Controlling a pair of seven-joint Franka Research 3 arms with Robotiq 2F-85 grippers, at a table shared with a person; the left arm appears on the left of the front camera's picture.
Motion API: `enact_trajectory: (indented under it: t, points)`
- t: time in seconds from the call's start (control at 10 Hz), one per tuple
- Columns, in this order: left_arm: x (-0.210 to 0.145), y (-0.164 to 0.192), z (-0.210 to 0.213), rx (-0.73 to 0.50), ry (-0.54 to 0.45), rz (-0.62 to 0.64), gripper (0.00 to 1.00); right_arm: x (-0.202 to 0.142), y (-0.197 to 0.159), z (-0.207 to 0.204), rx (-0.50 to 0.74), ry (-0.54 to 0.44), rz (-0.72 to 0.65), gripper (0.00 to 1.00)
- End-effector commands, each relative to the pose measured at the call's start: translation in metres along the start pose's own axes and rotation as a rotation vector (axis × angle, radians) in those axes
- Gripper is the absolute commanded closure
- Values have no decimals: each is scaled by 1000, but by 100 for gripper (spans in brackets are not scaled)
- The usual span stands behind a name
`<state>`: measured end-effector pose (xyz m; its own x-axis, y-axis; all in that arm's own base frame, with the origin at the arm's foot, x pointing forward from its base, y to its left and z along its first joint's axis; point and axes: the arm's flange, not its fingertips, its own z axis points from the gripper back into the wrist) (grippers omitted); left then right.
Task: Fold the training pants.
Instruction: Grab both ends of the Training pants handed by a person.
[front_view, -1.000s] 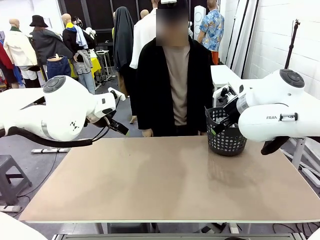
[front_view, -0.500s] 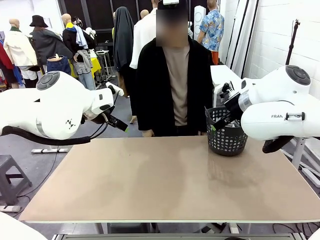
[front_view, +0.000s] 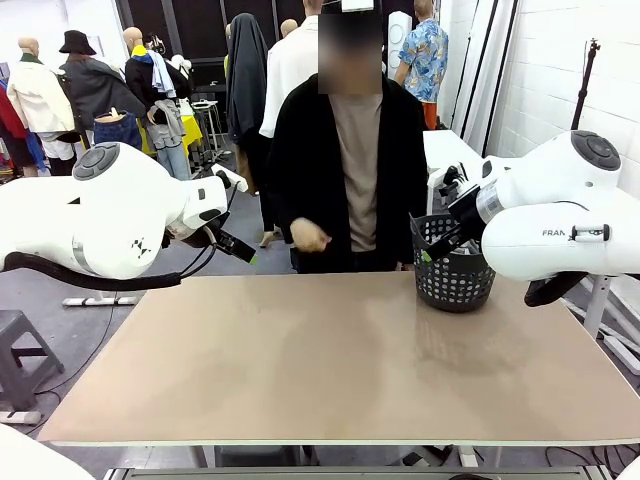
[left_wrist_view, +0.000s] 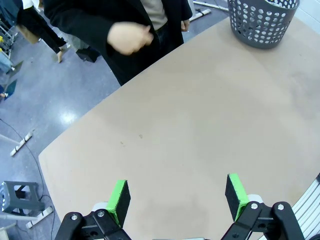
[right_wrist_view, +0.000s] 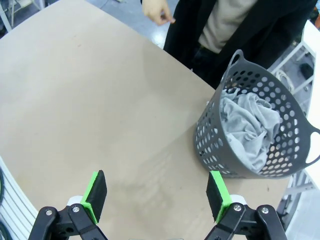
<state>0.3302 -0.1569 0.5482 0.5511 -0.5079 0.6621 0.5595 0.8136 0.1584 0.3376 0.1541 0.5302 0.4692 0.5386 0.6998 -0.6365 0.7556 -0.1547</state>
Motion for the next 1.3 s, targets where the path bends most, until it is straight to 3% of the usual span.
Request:
enact_trajectory:
  t: [0.0, 1.2]
  points:
    - [0, 0, -1, 0, 1, 1, 0, 0, -1, 0, -2, 0, -1, 0]
    - [0, 0, -1, 0, 1, 1, 0, 0, -1, 0, -2, 0, -1, 0]
